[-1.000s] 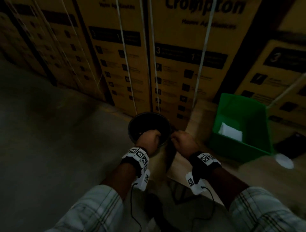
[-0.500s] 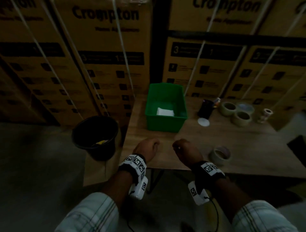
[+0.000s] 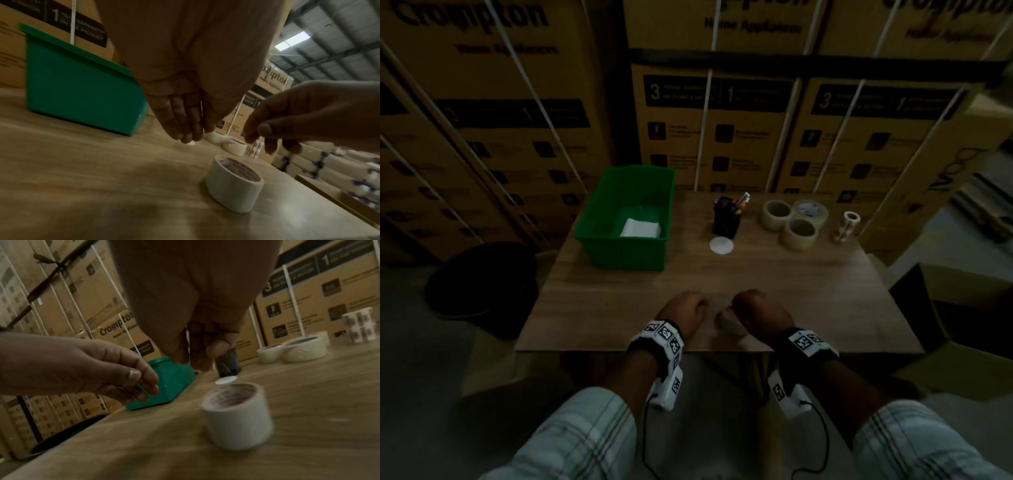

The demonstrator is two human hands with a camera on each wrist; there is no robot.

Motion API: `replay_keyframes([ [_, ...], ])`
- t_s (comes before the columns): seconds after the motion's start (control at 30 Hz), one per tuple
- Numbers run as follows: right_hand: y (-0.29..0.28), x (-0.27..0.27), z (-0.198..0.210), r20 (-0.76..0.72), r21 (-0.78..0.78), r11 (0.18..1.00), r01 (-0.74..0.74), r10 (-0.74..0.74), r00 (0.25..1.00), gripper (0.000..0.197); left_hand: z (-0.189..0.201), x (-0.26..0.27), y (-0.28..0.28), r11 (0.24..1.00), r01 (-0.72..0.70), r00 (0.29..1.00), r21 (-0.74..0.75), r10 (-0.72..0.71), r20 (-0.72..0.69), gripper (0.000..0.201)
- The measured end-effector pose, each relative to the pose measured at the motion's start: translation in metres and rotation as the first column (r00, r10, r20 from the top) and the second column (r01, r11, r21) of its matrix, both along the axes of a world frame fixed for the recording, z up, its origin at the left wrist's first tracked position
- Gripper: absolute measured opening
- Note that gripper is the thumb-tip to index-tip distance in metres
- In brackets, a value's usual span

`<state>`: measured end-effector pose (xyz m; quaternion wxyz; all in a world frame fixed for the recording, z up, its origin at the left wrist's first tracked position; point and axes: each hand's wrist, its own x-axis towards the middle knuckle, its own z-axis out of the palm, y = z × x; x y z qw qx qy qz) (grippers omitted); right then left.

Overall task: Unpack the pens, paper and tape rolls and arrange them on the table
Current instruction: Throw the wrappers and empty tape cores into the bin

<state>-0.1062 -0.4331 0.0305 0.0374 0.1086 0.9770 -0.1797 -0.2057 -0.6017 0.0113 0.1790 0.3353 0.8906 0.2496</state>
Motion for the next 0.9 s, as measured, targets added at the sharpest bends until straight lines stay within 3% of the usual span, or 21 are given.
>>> replay_keyframes([
  [0.23, 0.033, 0.003, -0.03, 0.181, -0.066, 0.987, -0.148, 0.158, 0.971, 0.044, -0.007, 0.022, 0.009, 0.991, -0.088, 0.996, -0.099, 0.085, -0.038, 0.034],
  [0.4, 0.036, -0.004, -0.043, 0.308, -0.008, 0.974, -0.228, 0.219, 0.926, 0.042, -0.007, 0.028, 0.009, 0.992, -0.091, 0.996, -0.093, 0.089, -0.031, 0.033],
  [0.7, 0.018, -0.027, -0.023, 0.037, -0.088, 0.92, -0.383, 0.387, 0.921, 0.043, -0.008, 0.002, -0.02, 0.982, -0.183, 0.981, -0.057, 0.178, -0.07, 0.033],
  [0.9, -0.035, -0.074, -0.006, -0.023, -0.069, 0.908, -0.414, 0.414, 0.91, 0.032, -0.001, -0.033, -0.065, 0.952, -0.307, 0.949, -0.018, 0.304, -0.081, 0.036],
])
